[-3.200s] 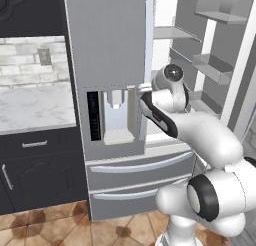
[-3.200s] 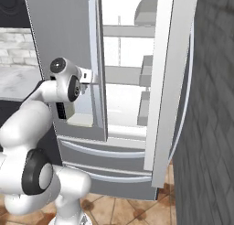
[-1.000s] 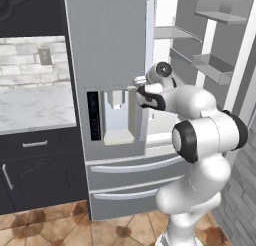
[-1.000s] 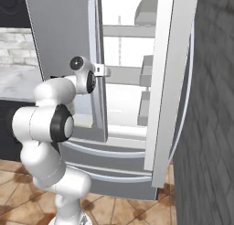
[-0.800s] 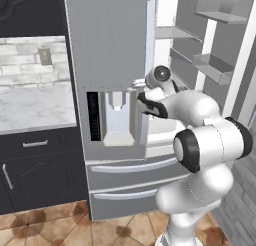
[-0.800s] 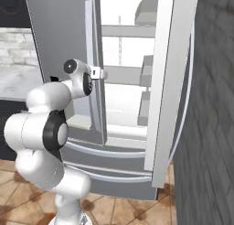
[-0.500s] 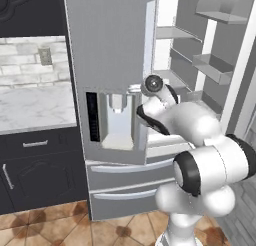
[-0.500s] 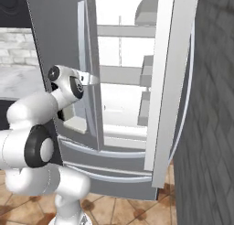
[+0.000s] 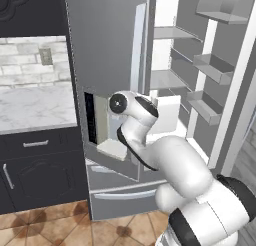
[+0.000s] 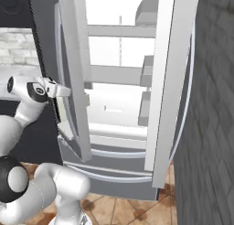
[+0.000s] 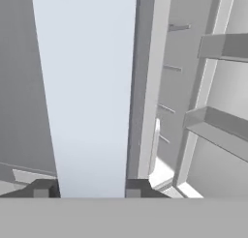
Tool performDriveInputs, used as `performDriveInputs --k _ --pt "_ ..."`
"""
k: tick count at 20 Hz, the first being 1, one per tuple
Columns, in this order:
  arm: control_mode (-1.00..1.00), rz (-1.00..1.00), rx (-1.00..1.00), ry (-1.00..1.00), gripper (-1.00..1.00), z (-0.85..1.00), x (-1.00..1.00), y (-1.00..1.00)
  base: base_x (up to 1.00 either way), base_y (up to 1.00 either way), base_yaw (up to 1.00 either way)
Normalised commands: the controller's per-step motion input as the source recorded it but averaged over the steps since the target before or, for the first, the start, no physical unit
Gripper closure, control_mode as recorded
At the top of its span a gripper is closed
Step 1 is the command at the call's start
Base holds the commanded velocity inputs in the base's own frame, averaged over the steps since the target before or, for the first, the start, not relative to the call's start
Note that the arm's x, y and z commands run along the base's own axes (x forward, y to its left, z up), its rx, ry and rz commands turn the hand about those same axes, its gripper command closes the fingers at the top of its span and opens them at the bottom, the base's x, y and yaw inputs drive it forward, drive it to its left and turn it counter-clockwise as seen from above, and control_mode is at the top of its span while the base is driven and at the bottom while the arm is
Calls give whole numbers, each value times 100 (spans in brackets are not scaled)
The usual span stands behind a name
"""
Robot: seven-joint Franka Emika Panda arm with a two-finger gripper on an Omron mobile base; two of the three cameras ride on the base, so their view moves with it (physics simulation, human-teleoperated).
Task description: Place one of the steaks on the plate and the other in the bowl. Then place the bowl in the fridge.
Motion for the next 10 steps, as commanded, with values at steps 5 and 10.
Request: performDriveInputs --k 5,10 --pt "-100 -25 -1 0 100 0 -82 52 0 0 0" --pt "-100 -21 -2 0 100 0 -40 48 0 0 0"
